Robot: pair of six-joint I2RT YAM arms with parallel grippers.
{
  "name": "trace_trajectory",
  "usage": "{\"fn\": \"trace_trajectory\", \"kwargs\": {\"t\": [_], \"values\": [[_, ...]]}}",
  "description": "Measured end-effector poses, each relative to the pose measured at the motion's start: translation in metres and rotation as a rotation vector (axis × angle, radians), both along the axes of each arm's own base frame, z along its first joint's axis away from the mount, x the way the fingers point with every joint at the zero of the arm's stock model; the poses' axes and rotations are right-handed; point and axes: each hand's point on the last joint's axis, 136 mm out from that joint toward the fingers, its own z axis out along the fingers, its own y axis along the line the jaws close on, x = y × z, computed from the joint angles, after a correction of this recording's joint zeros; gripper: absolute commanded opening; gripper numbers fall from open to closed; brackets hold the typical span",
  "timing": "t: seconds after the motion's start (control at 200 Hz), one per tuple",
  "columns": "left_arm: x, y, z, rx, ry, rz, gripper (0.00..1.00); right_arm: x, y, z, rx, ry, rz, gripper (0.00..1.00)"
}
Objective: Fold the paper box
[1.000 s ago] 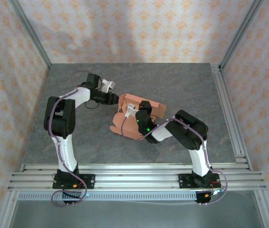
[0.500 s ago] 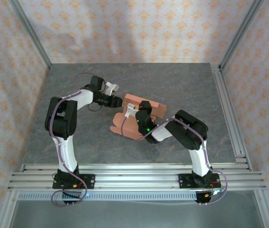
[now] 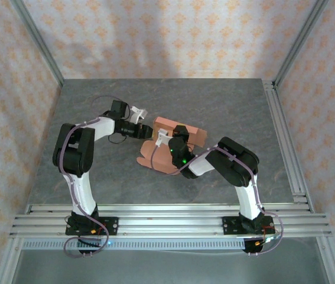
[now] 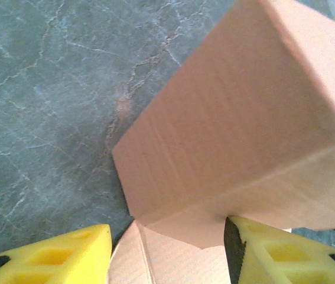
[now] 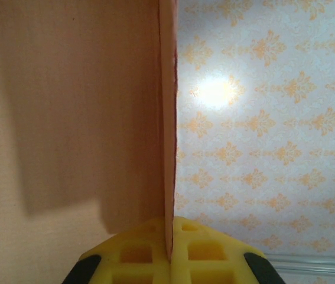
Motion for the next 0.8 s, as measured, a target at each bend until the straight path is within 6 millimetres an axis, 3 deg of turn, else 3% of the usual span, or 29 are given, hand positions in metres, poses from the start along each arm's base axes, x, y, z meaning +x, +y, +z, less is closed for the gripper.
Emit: {"fn": "trace_trajectory", "kwargs": {"t": [0.16, 0.425, 0.801], "values": [[0.001, -0.002, 0.009, -0.019, -0.030, -0.011, 0.54, 0.000, 0.000, -0.001, -0.001, 0.001, 0.000, 0.00], [0.011, -0.003, 0.010, -0.018, -0.043, -0.009, 0.51, 0.001, 0.001, -0.001, -0.001, 0.001, 0.000, 0.00], [0.007, -0.013, 0.009, -0.009, -0.044, -0.030, 0.48, 0.002, 0.002, 0.000, -0.005, 0.004, -0.003, 0.00]]}}
